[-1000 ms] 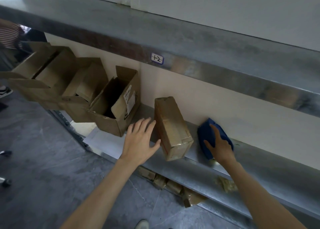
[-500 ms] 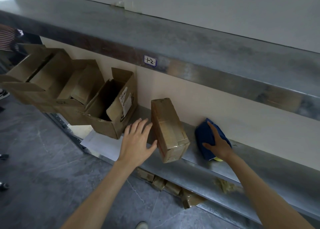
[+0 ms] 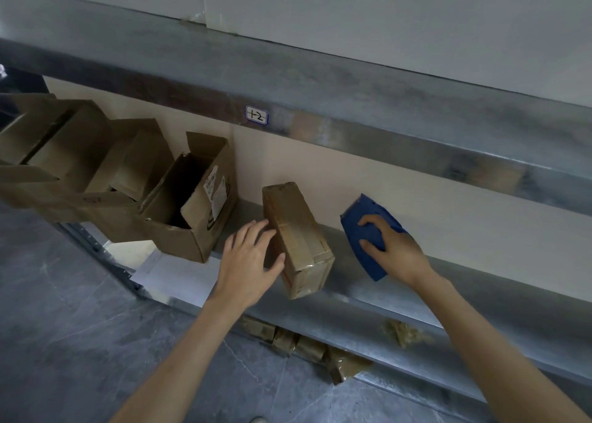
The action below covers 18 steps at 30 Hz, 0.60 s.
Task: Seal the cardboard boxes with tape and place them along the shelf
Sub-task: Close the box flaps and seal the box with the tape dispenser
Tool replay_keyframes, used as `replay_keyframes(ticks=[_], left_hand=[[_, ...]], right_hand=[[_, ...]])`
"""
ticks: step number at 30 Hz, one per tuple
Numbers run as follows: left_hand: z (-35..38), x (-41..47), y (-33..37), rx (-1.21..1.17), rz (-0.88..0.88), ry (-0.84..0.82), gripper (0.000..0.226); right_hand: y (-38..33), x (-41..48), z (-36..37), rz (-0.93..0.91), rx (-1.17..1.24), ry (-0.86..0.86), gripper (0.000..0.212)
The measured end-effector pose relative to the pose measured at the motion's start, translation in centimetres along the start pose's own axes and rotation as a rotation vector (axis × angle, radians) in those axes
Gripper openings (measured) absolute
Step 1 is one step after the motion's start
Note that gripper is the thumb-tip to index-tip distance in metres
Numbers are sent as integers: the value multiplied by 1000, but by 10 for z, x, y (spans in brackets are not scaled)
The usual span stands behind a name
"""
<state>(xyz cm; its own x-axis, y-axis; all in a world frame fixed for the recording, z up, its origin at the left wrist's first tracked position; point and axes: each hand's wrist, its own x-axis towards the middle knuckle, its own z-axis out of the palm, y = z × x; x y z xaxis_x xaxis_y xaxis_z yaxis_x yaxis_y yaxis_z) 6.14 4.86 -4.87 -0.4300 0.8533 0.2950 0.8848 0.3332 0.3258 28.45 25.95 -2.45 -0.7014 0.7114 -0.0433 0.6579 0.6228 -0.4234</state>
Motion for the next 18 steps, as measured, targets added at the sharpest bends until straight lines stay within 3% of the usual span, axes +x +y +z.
replay_keyframes(ticks=[4,8,18], left_hand=[[-6,-3,13,-152,-3,-19,68],[1,-11,26,-209,10,-94,81],[8,-5,16,-512,-16,-79,65]], right_hand=[[-24,-16,-16,-115,79,59,29],[-54,-27,-32,-233,277,-11,46],[-100,-30,-3,-292,135,-174,54]])
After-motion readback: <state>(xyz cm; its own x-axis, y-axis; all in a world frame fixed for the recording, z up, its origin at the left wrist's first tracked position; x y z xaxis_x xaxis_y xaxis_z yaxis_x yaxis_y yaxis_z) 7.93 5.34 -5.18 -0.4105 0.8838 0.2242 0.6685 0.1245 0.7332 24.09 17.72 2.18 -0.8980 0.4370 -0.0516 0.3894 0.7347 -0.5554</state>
